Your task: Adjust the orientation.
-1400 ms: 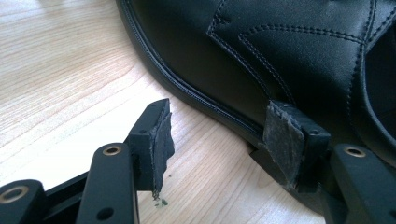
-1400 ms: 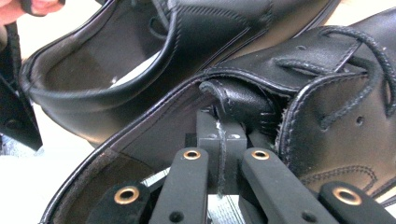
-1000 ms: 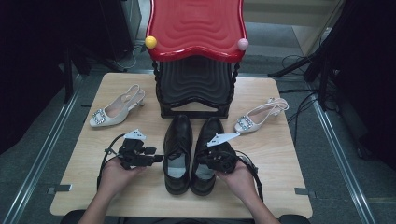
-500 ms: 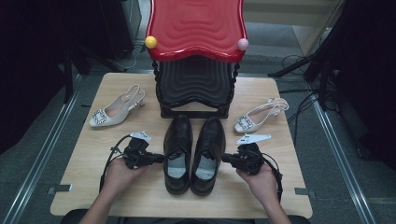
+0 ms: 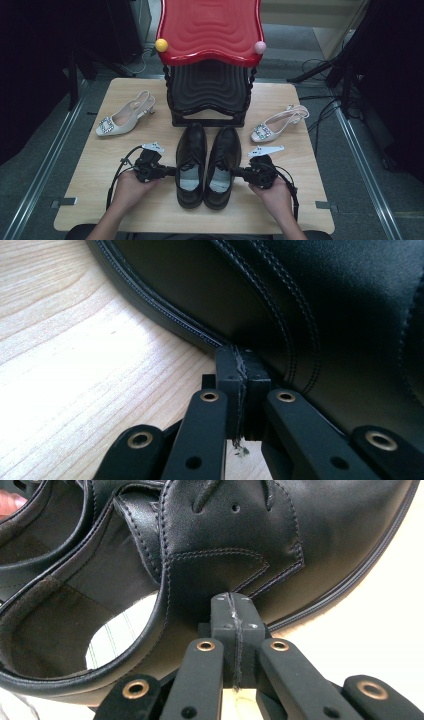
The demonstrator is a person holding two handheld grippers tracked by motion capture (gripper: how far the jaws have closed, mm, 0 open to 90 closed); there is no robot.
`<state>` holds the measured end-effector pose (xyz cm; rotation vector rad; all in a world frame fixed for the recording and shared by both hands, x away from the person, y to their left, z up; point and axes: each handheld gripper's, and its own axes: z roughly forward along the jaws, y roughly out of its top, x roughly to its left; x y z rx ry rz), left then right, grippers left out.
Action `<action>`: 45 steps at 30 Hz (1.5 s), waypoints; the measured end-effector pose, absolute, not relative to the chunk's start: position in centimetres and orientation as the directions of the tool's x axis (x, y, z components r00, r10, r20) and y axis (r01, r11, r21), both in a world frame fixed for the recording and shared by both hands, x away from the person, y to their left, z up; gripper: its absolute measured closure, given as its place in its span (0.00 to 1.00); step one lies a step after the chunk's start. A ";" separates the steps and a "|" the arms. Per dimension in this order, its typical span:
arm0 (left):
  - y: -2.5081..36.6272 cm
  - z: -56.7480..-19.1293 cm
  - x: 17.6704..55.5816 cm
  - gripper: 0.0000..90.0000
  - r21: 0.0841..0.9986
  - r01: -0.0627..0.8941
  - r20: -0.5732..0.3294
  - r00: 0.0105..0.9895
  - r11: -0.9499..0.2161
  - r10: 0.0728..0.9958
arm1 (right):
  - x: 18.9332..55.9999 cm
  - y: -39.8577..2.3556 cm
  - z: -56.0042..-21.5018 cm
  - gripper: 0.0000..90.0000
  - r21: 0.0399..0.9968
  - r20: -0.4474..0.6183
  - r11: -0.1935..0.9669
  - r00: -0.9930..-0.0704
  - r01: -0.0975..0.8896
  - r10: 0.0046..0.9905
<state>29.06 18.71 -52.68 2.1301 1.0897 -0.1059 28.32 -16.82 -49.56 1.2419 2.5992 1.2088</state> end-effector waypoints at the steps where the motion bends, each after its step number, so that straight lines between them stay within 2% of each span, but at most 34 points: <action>1: 18.7 -52.7 29.1 1.00 0.570 0.733 -0.380 0.636 -0.371 0.672 | 28.4 -16.8 -49.6 1.00 0.650 0.295 0.383 -0.683 0.656 0.669; 12: 18.2 -52.9 28.7 1.00 0.568 0.749 -0.414 0.619 -0.342 0.668 | 28.9 -16.9 -49.5 1.00 0.652 0.295 0.374 -0.675 0.660 0.676; 22: 16.5 -53.2 27.7 1.00 0.571 0.726 -0.435 0.663 -0.382 0.609 | 30.0 -18.0 -49.3 1.00 0.652 0.273 0.350 -0.638 0.673 0.720; 25: 15.8 -53.1 27.3 1.00 0.581 0.698 -0.414 0.696 -0.419 0.587 | 30.5 -18.3 -49.2 1.00 0.652 0.262 0.341 -0.623 0.677 0.737; 33: 16.2 -52.5 27.4 0.98 0.577 0.700 -0.413 0.695 -0.421 0.589 | 30.8 -19.0 -49.1 0.98 0.654 0.283 0.310 -0.603 0.690 0.746; 38: 18.0 -50.8 27.4 0.90 0.623 0.694 -0.411 0.682 -0.360 0.605 | 30.3 -19.5 -48.2 0.93 0.665 0.309 0.293 -0.611 0.687 0.729; 43: 18.6 -50.6 27.7 0.73 0.624 0.704 -0.421 0.669 -0.341 0.612 | 30.0 -19.7 -47.3 0.87 0.660 0.328 0.285 -0.608 0.695 0.723; 45: 18.7 -50.6 27.8 0.70 0.630 0.698 -0.413 0.672 -0.340 0.614 | 29.9 -19.8 -46.9 0.86 0.656 0.330 0.291 -0.612 0.696 0.719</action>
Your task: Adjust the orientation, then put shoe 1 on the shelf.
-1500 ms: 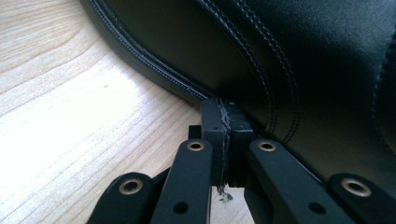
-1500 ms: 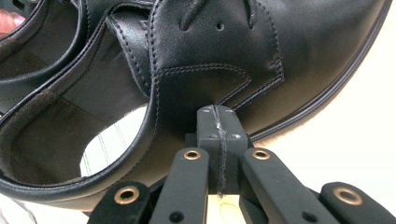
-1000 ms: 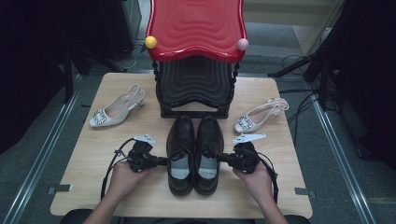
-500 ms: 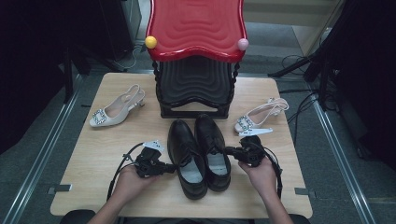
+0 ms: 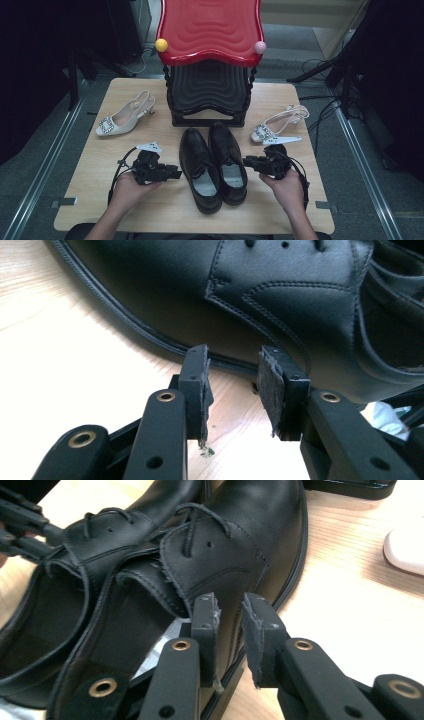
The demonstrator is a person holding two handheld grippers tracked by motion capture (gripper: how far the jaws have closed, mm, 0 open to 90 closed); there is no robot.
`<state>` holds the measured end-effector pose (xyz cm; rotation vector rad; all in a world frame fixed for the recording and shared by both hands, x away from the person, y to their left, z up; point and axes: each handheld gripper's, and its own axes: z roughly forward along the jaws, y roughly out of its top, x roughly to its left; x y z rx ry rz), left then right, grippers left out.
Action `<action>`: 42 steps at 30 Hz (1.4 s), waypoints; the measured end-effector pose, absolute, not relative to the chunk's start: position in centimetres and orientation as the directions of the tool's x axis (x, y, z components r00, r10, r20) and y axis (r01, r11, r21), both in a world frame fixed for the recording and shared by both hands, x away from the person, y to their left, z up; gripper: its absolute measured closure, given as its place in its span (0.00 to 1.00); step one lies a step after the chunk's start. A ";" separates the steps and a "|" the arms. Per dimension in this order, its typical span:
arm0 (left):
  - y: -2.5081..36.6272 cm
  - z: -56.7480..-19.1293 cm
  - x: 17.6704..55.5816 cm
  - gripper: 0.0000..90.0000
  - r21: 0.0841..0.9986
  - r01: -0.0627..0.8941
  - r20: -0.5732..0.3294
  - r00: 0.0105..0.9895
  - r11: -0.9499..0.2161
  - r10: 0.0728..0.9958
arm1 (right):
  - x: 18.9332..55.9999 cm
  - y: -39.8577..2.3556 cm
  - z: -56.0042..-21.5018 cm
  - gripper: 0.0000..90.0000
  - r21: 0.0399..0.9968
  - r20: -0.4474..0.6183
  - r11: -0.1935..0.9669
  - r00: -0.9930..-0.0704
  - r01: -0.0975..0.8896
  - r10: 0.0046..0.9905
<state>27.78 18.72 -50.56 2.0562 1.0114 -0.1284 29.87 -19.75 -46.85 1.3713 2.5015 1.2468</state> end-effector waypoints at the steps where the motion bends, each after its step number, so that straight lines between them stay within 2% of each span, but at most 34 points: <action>1: 18.7 -50.5 27.9 0.67 0.629 0.700 -0.414 0.671 -0.339 0.615 | 29.7 -19.7 -46.6 0.86 0.652 0.327 0.298 -0.613 0.697 0.719; 4: 18.6 -50.5 28.2 0.60 0.626 0.691 -0.388 0.677 -0.360 0.626 | 29.3 -19.6 -45.6 0.85 0.652 0.319 0.309 -0.620 0.693 0.717; 12: 18.2 -50.3 28.9 0.53 0.633 0.674 -0.350 0.689 -0.382 0.634 | 28.0 -18.1 -43.5 0.80 0.601 0.314 0.380 -0.645 0.703 0.697; 20: 18.3 -50.3 29.2 0.53 0.647 0.675 -0.362 0.682 -0.355 0.636 | 27.8 -15.8 -43.7 0.80 0.543 0.325 0.441 -0.663 0.715 0.674; 31: 18.8 -50.4 29.5 0.52 0.652 0.685 -0.364 0.660 -0.326 0.658 | 28.2 -12.3 -44.5 0.73 0.484 0.357 0.485 -0.670 0.729 0.651; 42: 19.1 -50.4 29.4 0.52 0.653 0.681 -0.343 0.657 -0.331 0.672 | 29.5 -10.1 -46.7 0.70 0.412 0.361 0.492 -0.633 0.767 0.685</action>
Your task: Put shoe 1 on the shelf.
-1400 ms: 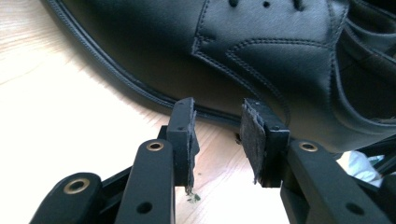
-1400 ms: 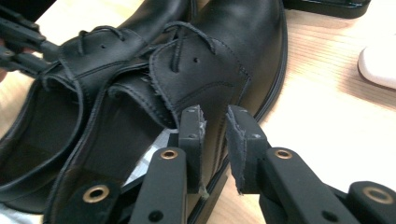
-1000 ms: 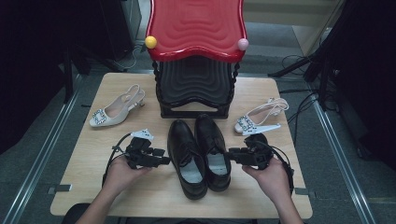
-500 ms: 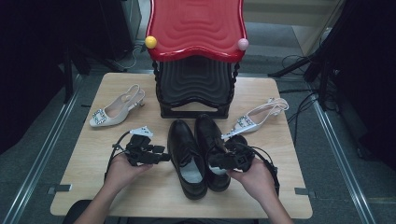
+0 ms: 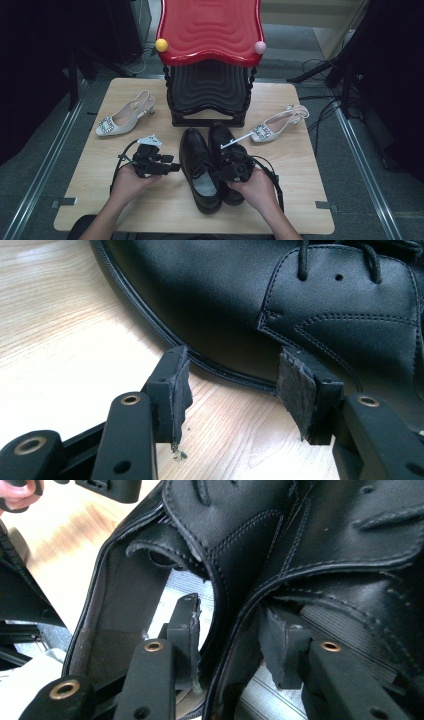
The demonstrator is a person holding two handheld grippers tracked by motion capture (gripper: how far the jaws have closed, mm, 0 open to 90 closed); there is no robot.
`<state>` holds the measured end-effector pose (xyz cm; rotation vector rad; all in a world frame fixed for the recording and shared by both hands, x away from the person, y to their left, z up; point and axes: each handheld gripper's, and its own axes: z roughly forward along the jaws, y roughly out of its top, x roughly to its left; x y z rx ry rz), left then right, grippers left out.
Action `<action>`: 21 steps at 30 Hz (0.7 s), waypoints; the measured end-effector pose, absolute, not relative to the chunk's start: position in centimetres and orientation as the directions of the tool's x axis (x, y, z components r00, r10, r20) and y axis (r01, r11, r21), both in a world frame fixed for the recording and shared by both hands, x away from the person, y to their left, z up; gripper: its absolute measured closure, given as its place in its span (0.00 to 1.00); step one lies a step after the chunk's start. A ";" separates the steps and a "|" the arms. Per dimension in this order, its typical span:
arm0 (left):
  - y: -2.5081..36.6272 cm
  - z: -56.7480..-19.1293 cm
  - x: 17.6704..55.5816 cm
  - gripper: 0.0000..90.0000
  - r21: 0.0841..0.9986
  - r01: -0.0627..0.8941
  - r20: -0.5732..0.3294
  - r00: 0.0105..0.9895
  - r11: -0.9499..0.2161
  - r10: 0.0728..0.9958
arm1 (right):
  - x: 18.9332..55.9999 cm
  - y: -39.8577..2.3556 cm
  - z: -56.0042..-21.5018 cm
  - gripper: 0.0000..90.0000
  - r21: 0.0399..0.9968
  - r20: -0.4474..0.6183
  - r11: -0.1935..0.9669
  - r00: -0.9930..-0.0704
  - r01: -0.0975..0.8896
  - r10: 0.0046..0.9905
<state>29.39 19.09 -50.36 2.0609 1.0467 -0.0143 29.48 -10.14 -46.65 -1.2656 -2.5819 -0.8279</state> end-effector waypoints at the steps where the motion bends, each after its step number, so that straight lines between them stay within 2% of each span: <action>1: 19.2 -50.3 29.4 0.52 0.656 0.679 -0.340 0.656 -0.331 0.674 | 29.5 -10.1 -46.7 0.69 0.410 0.356 0.490 -0.630 0.769 0.690; 4: 19.4 -50.2 29.3 0.52 0.662 0.676 -0.337 0.654 -0.324 0.677 | 29.6 -9.5 -47.4 0.64 0.383 0.339 0.492 -0.614 0.782 0.712; 9: 19.7 -50.1 29.2 0.51 0.668 0.674 -0.332 0.648 -0.314 0.685 | 29.6 -8.7 -47.7 0.72 0.376 0.275 0.515 -0.624 0.770 0.732; 12: 19.9 -50.0 29.2 0.51 0.674 0.671 -0.329 0.647 -0.309 0.688 | 29.7 -9.4 -47.8 0.81 0.384 0.285 0.500 -0.615 0.776 0.735; 16: 20.0 -50.0 29.2 0.51 0.677 0.671 -0.330 0.645 -0.304 0.689 | 29.9 -10.0 -47.9 0.86 0.385 0.324 0.471 -0.594 0.794 0.736; 17: 20.0 -50.0 29.2 0.51 0.677 0.671 -0.330 0.645 -0.303 0.689 | 29.9 -10.1 -47.9 0.90 0.378 0.313 0.473 -0.591 0.796 0.743; 21: 20.1 -50.0 29.2 0.51 0.680 0.668 -0.325 0.645 -0.303 0.691 | 29.7 -10.4 -47.7 0.92 0.375 0.301 0.485 -0.598 0.790 0.743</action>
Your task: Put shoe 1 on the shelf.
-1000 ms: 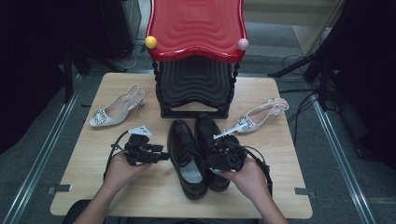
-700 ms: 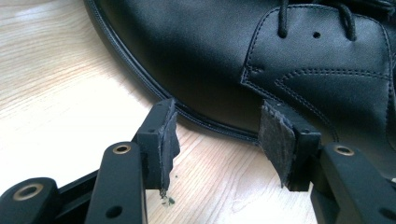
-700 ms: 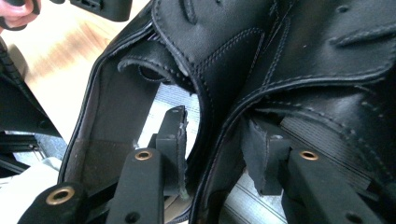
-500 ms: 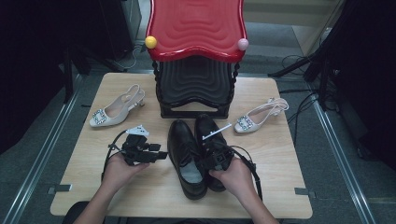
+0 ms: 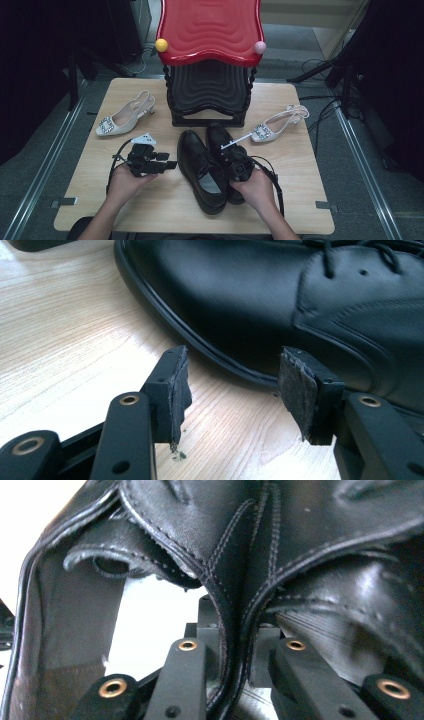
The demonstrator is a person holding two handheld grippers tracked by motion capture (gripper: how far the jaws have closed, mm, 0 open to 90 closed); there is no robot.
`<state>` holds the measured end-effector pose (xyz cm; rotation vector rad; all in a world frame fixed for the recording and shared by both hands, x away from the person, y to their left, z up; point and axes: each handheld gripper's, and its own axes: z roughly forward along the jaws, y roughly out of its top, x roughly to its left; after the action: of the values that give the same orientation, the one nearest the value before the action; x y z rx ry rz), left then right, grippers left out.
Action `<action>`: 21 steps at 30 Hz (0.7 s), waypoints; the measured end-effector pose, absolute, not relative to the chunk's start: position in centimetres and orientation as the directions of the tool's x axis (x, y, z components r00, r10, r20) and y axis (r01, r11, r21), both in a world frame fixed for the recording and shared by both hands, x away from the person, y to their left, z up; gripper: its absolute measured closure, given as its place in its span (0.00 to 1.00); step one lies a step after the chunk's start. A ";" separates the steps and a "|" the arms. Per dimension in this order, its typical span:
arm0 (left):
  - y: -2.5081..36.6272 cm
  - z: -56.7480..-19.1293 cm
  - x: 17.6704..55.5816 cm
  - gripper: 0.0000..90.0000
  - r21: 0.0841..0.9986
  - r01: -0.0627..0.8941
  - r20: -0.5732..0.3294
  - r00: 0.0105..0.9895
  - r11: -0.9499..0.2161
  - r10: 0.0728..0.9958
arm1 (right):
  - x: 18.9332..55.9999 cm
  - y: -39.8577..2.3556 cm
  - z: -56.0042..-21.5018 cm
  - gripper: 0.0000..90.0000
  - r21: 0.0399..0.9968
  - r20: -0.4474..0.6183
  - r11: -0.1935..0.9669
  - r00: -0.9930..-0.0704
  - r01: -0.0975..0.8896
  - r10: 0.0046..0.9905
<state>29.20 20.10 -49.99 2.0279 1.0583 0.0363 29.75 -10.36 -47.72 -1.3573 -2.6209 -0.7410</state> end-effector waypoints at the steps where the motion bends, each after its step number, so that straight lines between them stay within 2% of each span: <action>1: 20.2 -50.0 29.2 0.51 0.681 0.668 -0.327 0.644 -0.300 0.692 | 29.7 -10.8 -47.6 0.93 0.371 0.309 0.489 -0.602 0.789 0.737; 6: 20.2 -50.0 29.2 0.51 0.681 0.667 -0.323 0.644 -0.301 0.694 | 29.4 -11.8 -47.2 0.93 0.388 0.309 0.498 -0.618 0.776 0.723; 13: 20.3 -49.9 29.2 0.51 0.690 0.662 -0.323 0.643 -0.293 0.694 | 29.2 -13.1 -45.8 0.93 0.419 0.383 0.467 -0.618 0.779 0.686; 21: 20.8 -49.8 29.1 0.50 0.697 0.656 -0.325 0.649 -0.290 0.688 | 28.5 -14.7 -43.7 0.93 0.458 0.348 0.458 -0.628 0.762 0.696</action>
<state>29.06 20.81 -49.78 2.0084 1.0469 0.0463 28.48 -14.65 -43.73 -1.2986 -2.5865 -0.8995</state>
